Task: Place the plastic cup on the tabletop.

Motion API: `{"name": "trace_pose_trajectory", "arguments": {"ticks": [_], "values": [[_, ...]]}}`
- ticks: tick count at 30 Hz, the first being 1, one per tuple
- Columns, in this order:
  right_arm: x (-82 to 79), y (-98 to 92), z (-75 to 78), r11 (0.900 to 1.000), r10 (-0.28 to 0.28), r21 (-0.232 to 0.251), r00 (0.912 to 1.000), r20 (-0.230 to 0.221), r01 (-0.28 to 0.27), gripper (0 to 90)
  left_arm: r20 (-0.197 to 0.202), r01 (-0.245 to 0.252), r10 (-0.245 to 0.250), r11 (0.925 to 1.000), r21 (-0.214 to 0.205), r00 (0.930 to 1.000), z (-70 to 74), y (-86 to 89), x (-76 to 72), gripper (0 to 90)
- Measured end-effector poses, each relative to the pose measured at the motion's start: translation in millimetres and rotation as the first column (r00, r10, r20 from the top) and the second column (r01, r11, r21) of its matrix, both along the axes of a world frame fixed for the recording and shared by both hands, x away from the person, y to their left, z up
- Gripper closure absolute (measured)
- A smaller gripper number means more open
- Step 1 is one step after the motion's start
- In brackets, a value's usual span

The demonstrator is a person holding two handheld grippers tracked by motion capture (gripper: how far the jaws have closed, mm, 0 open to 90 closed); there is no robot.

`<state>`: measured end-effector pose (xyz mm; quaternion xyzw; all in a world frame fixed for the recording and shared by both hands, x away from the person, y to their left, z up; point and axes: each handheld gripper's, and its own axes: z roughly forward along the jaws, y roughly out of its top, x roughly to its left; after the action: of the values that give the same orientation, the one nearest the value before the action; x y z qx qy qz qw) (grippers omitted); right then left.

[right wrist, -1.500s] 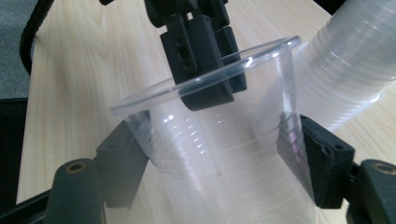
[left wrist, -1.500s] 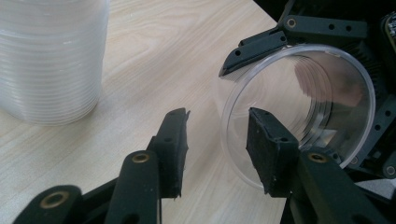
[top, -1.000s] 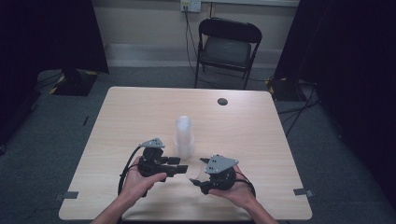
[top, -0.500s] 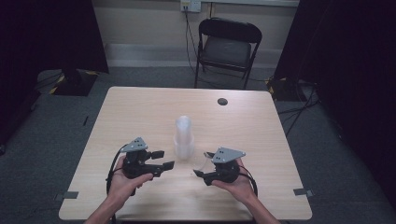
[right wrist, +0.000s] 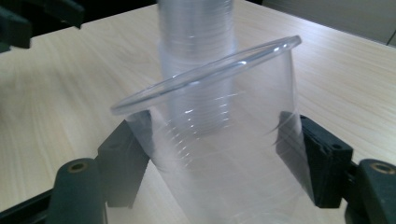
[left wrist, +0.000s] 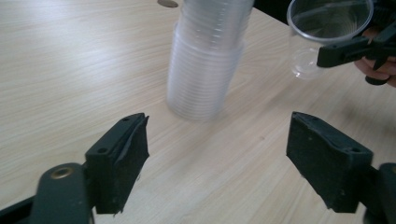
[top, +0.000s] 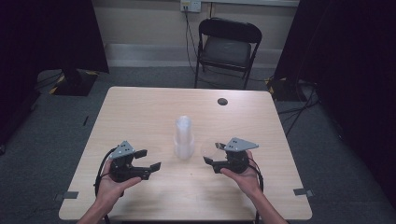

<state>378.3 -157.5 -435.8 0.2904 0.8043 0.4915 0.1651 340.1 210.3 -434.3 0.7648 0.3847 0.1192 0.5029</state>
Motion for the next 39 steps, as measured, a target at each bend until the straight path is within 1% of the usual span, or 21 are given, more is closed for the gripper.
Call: {"name": "trace_pose_trajectory", "arguments": {"ticks": [3,4,5,8,10,13,14,16,18,20,22,23,26,30,31,33,34,35,37,38,39], "values": [[7.3,-3.6,1.8,0.9992,-0.028,0.028,0.9995,-0.012,0.029,27.1,0.0,-0.015,0.015,0.9998,0.012,0.9999,0.1,3.4,-0.5,17.7],[9.3,-4.4,2.1,0.9986,-0.035,0.038,0.9992,-0.018,0.036,27.1,0.005,-0.031,0.031,0.9994,0.017,0.9995,0.2,4.3,-1.2,17.7],[13.0,-5.5,2.1,0.9971,-0.047,0.058,0.9986,-0.023,0.049,27.1,0.008,-0.035,0.035,0.9992,0.021,0.9994,0.2,5.2,-1.8,17.7],[21.2,-8.1,-0.1,0.9931,-0.071,0.091,0.9968,-0.036,0.074,27.1,0.007,-0.04,0.04,0.999,0.018,0.9992,0.5,8.6,-2.7,18.1],[27.1,-10.0,-4.5,0.9917,-0.089,0.088,0.9948,-0.05,0.093,27.1,0.01,-0.046,0.046,0.9989,0.012,0.9989,-0.6,11.2,-3.3,18.2],[32.7,-12.7,-9.8,0.9898,-0.105,0.089,0.9919,-0.072,0.111,27.0,0.013,-0.053,0.053,0.9984,0.021,0.9985,-3.6,13.4,-4.7,18.2],[33.7,-13.3,-10.3,0.9896,-0.107,0.088,0.9918,-0.07,0.113,27.1,0.015,-0.058,0.058,0.9981,0.021,0.9982,-5.3,13.6,-5.3,18.2],[36.2,-14.9,-10.4,0.9865,-0.119,0.104,0.99,-0.076,0.126,27.1,0.012,-0.057,0.057,0.9979,0.03,0.9983,-6.2,14.4,-5.3,18.2],[37.8,-15.4,-10.7,0.984,-0.131,0.111,0.9884,-0.076,0.139,27.1,-0.002,-0.065,0.065,0.9977,0.02,0.9979,-8.9,15.3,-4.2,18.2],[40.2,-15.7,-12.0,0.982,-0.139,0.117,0.9866,-0.085,0.149,27.1,-0.003,-0.068,0.068,0.9975,0.021,0.9977,-10.0,15.9,-3.6,18.2],[43.2,-15.2,-11.6,0.9827,-0.146,0.102,0.9857,-0.084,0.154,27.1,-0.002,-0.068,0.068,0.9975,0.021,0.9977,-10.2,16.4,-3.4,18.2],[45.3,-15.4,-10.8,0.9821,-0.149,0.104,0.9855,-0.081,0.157,27.1,-0.005,-0.073,0.073,0.9973,0.01,0.9973,-10.2,17.3,-3.1,18.2],[52.3,-14.3,-7.9,0.9789,-0.16,0.115,0.9838,-0.081,0.168,27.1,-0.002,-0.081,0.082,0.9966,0.011,0.9967,-10.3,18.4,-2.8,18.3],[62.9,-11.6,-4.7,0.9758,-0.173,0.121,0.9814,-0.082,0.183,27.1,0.0,-0.078,0.078,0.9969,0.014,0.997,-11.9,18.2,-1.8,19.1],[65.6,-11.1,-3.7,0.9746,-0.179,0.121,0.9804,-0.083,0.188,27.1,0.0,-0.078,0.078,0.9969,0.014,0.997,-11.9,18.2,-1.8,19.2],[72.2,-10.3,-2.6,0.9706,-0.19,0.131,0.9767,-0.1,0.202,27.2,-0.005,-0.072,0.072,0.9972,0.021,0.9974,-12.5,17.2,-1.2,19.2],[72.2,-10.3,-2.6,0.9706,-0.19,0.131,0.9767,-0.1,0.202,27.2,-0.005,-0.072,0.072,0.9972,0.021,0.9974,-12.5,17.2,-1.2,19.2],[78.4,-9.5,-3.1,0.9668,-0.2,0.138,0.973,-0.115,0.215,27.2,-0.003,-0.069,0.069,0.9973,0.024,0.9976,-12.7,16.8,-1.0,19.3],[83.7,-8.4,-5.0,0.9649,-0.207,0.139,0.9707,-0.122,0.223,27.1,-0.001,-0.067,0.067,0.9974,0.027,0.9978,-13.1,16.2,-0.9,19.6],[83.7,-8.4,-5.0,0.9649,-0.207,0.139,0.9707,-0.122,0.223,27.1,-0.001,-0.067,0.067,0.9974,0.027,0.9978,-13.1,16.2,-0.9,19.8],[90.4,-6.8,-8.9,0.9633,-0.22,0.127,0.9665,-0.132,0.236,27.0,-0.001,-0.065,0.065,0.9975,0.029,0.9979,-13.2,16.6,-0.4,19.8]]}}
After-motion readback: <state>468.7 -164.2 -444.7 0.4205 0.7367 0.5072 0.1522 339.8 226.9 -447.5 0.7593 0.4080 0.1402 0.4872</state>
